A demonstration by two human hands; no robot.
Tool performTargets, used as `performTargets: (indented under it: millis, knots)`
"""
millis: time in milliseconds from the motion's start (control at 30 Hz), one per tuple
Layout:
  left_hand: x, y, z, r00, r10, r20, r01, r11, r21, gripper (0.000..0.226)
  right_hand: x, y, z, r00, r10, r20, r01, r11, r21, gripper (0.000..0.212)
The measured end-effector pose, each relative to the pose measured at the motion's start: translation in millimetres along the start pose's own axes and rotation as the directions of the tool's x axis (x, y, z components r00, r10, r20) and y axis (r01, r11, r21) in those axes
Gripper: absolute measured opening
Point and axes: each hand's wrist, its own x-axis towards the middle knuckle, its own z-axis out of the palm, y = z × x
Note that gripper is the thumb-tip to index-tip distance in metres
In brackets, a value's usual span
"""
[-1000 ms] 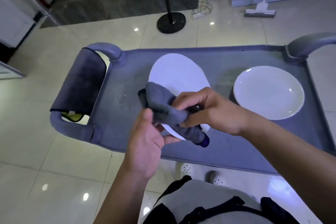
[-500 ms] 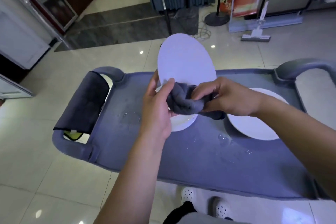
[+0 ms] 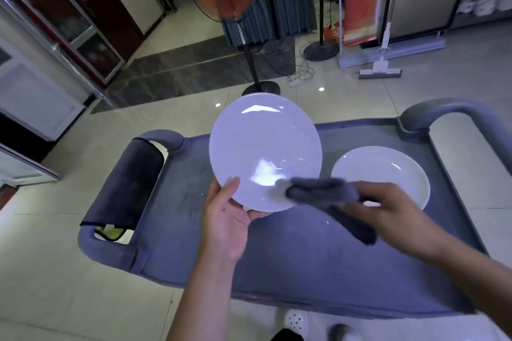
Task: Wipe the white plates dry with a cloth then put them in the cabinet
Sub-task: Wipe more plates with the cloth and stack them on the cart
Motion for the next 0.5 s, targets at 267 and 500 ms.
performTargets:
  millis: [267, 500]
  knots:
    - [-21, -6, 1, 0.99, 0.076, 0.116, -0.071, 0.996, -0.044, 0.057, 1, -20, -74, 0.85, 0.102, -0.517, -0.008, 0.984, 0.18, 0.011]
    - [-47, 4, 37, 0.966, 0.112, 0.233, -0.116, 0.993, 0.002, 0.047, 41, -118, -3, 0.716, -0.623, -0.317, 0.521, 0.778, -0.351, 0.042]
